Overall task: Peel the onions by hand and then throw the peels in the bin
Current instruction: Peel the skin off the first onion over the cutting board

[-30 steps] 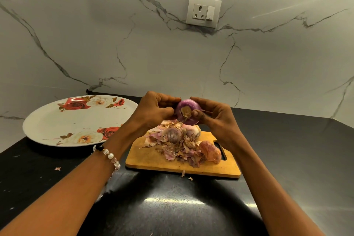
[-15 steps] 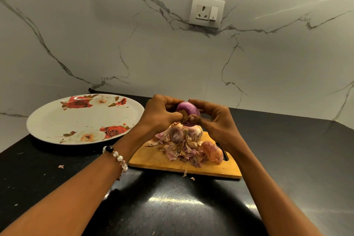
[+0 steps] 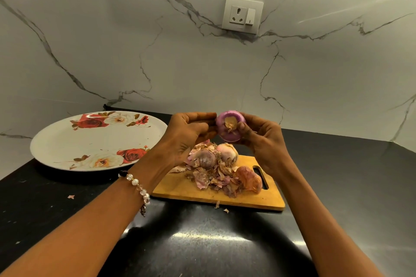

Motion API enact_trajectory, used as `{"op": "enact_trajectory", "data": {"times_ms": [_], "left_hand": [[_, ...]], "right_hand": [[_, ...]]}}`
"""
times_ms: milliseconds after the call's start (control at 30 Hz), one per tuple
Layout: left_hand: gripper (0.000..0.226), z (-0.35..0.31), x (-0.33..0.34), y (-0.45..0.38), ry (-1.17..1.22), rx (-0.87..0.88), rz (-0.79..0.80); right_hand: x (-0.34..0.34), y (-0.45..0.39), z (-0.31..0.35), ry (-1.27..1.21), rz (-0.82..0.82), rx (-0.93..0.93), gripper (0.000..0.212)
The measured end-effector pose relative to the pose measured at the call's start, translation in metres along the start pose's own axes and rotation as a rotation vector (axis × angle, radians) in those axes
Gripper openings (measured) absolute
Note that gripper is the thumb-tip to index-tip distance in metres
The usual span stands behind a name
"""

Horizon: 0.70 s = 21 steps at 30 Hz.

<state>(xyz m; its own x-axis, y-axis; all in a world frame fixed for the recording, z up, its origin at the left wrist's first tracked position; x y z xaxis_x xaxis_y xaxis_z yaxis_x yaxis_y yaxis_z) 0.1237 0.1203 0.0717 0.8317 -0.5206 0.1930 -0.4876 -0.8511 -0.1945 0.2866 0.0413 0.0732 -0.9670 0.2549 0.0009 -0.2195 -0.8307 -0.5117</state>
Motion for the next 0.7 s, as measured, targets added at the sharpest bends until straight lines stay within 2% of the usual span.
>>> {"op": "enact_trajectory", "data": {"times_ms": [67, 233, 433, 700], "left_hand": [[0.024, -0.003, 0.001, -0.001, -0.038, 0.013, 0.028], [0.054, -0.005, 0.003, 0.000, -0.139, -0.007, 0.111], [0.048, -0.010, 0.001, 0.000, -0.193, 0.039, 0.155], [0.075, -0.011, 0.007, 0.002, -0.321, 0.142, 0.203]], "right_hand": [[0.000, 0.000, 0.000, 0.009, 0.003, 0.009, 0.033], [0.007, 0.002, -0.005, -0.015, 0.018, 0.046, 0.038], [0.006, 0.002, -0.005, -0.040, 0.000, 0.075, 0.040], [0.010, 0.002, -0.004, -0.160, -0.047, 0.079, 0.035]]}}
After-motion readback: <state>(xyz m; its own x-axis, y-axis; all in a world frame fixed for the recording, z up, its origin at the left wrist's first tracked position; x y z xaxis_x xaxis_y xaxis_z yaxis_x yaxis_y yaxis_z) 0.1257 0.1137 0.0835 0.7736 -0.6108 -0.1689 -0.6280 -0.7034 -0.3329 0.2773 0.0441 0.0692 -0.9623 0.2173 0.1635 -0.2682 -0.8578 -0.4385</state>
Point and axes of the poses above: each hand's wrist, its own y-axis away from the middle knuckle, its own x-axis out of the palm, z = x × y, the point moved 4 cm from there along -y, towards the middle knuckle
